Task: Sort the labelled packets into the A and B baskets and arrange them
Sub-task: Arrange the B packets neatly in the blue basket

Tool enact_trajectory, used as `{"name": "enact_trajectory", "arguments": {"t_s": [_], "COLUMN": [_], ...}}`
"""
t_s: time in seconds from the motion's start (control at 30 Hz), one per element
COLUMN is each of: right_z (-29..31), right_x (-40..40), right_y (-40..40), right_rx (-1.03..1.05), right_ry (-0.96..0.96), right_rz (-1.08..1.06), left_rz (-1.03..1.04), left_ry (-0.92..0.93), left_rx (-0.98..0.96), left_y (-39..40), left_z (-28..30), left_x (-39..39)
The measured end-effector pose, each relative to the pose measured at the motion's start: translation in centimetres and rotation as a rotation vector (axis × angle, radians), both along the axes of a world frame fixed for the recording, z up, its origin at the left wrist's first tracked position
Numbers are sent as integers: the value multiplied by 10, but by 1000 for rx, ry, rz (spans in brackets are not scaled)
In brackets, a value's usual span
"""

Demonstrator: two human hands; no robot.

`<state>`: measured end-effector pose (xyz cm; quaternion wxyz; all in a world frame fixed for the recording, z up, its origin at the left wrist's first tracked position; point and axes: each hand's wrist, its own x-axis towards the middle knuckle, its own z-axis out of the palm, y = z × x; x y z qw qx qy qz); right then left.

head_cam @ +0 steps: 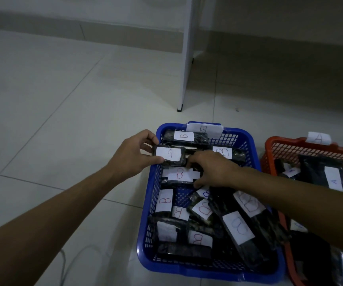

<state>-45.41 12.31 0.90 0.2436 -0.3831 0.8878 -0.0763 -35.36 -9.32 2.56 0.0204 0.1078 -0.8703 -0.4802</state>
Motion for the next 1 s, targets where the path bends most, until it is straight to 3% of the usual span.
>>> {"name": "enact_trajectory", "arguments": {"t_s": [0.17,0.27,0.33,0.4,0.47,0.53,0.63,0.73,0.87,1.0], "right_z": [34,32,19,9,4,3,8,19,30,36], "right_x": [-9,3,6,6,7,10,13,8,4,3], "right_y": [11,8,3,-2,-9,-16,-17,0,22,21], "right_rx": [-284,-282,-217,-179,-173,-180,-167,-37,374,479], "right_ry": [-265,-195,-57,26,55,65,72,100,-4,-107], "right_rz": [-231,-172,-108,-53,-26,-19,-31,-58,19,103], "left_rz": [-97,-149,-240,-322,-353,-447,-779,-965,-1038,-1130], "left_ry": [6,12,35,135,215,162,-37,-118,-287,-338], "left_rx": [-18,-74,-271,-644,-881,-924,-924,-1016,-1116,-1186], "left_y": [9,18,23,26,25,23,26,38,51,58], "left_z": [0,-2,-4,-7,-4,2,7,5,-1,-2], "left_x": [-1,-4,-4,-2,0,3,9,11,0,-4]}}
